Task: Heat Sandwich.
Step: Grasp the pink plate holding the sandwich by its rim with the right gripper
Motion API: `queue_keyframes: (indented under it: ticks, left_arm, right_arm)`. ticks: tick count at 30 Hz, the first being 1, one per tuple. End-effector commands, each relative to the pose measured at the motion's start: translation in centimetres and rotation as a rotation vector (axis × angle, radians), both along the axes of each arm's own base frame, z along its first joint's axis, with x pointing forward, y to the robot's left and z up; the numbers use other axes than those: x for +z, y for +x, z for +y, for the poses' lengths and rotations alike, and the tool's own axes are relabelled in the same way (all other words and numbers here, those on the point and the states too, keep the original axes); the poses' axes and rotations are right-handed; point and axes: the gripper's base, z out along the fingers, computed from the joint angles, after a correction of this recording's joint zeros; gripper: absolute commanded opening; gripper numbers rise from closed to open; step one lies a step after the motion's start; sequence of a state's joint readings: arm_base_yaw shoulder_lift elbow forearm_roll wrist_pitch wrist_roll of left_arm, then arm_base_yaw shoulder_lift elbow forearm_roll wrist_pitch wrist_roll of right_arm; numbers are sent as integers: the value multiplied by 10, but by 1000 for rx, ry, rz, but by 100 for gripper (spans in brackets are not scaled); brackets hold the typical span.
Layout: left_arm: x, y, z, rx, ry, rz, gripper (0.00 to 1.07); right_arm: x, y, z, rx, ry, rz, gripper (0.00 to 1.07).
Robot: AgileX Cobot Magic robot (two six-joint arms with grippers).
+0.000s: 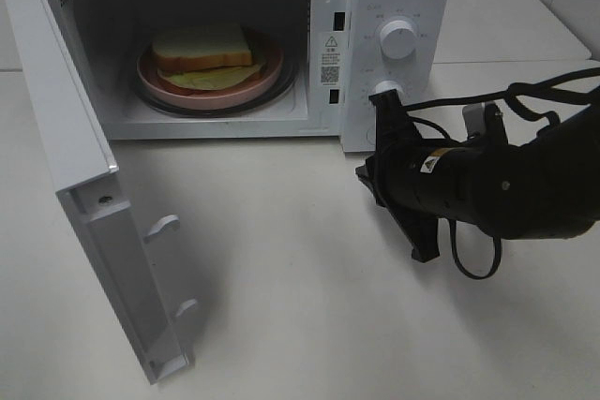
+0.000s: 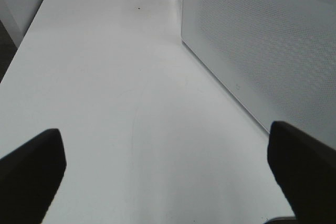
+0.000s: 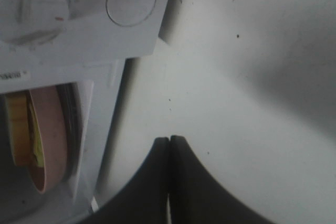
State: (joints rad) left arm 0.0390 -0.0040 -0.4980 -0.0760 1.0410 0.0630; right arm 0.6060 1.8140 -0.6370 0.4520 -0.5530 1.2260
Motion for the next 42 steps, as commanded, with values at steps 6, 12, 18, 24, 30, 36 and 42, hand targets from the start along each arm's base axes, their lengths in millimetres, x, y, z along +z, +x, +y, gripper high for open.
queue_keyframes:
  ticks: [6,12,18,24,30,36,42]
  left_arm:
    - [-1,-3,0,0,-1,-24,101]
    - [-1,-3,0,0,-1,-24,101]
    - [-1,-3,0,0,-1,-24,101]
    - [-1,-3,0,0,-1,-24,101]
    - [-1,-3,0,0,-1,-24,101]
    - [-1,-3,0,0,-1,-24,101]
    - [-1,-3,0,0,-1,-24,101]
  right_arm:
    - [2,-11,4,228,-142,48,0]
    - [7,-8,14,465,-326,96,1]
    - [24,3,25,683,-490,97,1]
    - [42,9,33,946,-649,125,1]
    - [57,12,37,1263,-819,65,1]
    - [67,13,39,1591,-991,-72,1]
    - [71,15,40,1862,-1145,-244,2]
